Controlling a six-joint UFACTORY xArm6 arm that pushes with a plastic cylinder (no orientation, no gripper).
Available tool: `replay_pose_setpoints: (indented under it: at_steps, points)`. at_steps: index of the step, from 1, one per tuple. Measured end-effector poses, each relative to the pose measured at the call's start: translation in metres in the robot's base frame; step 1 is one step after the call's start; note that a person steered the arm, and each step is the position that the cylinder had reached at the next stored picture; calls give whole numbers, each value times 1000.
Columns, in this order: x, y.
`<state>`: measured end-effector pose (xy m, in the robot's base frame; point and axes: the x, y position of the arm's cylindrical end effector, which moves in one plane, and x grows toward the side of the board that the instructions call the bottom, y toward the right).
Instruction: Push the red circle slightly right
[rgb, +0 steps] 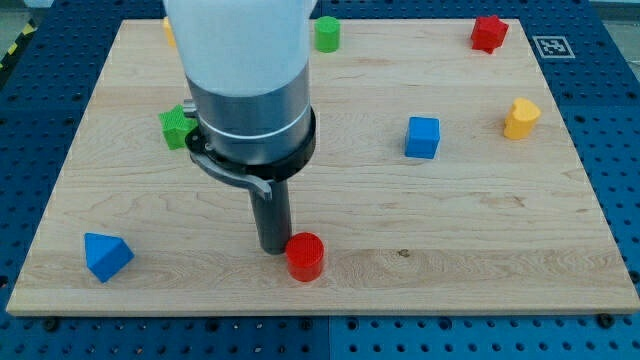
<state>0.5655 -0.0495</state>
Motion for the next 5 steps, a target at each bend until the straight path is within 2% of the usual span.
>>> replay_pose_setpoints:
  at_steps: [2,5]
  points:
    - [4,0]
    - [4,-68]
